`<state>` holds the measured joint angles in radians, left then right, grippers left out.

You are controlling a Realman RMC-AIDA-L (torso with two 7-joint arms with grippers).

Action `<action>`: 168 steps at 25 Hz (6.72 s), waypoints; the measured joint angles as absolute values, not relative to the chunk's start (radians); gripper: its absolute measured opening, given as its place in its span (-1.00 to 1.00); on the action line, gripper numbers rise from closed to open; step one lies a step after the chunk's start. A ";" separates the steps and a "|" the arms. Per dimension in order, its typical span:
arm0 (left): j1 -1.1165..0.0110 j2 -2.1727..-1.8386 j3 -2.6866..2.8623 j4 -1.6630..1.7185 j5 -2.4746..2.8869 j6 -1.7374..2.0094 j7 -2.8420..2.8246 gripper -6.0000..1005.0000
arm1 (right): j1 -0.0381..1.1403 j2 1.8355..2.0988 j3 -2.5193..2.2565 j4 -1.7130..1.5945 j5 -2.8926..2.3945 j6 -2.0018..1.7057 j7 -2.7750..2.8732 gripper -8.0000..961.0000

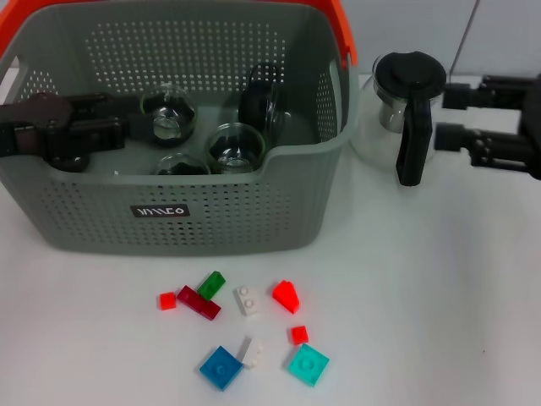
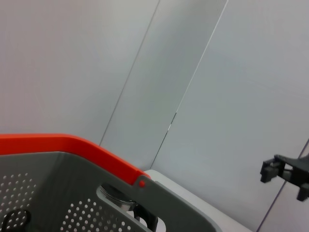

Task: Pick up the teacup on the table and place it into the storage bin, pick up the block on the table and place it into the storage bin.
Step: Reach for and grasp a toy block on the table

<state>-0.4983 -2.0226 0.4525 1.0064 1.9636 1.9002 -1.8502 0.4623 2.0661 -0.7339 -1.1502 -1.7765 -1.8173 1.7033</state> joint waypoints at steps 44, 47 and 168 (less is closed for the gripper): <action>-0.577 -2.142 1.156 1.369 2.524 1.938 -2.042 0.25 | 0.515 2.042 -0.694 -0.913 -1.944 -1.858 1.677 0.71; -0.577 -2.151 1.187 1.348 2.538 1.934 -2.019 0.25 | 0.514 2.039 -0.680 -0.896 -1.945 -1.858 1.679 0.71; -0.544 -2.172 1.490 1.255 2.497 1.602 -1.974 0.25 | 0.515 2.018 -0.675 -0.883 -1.947 -1.831 1.729 0.71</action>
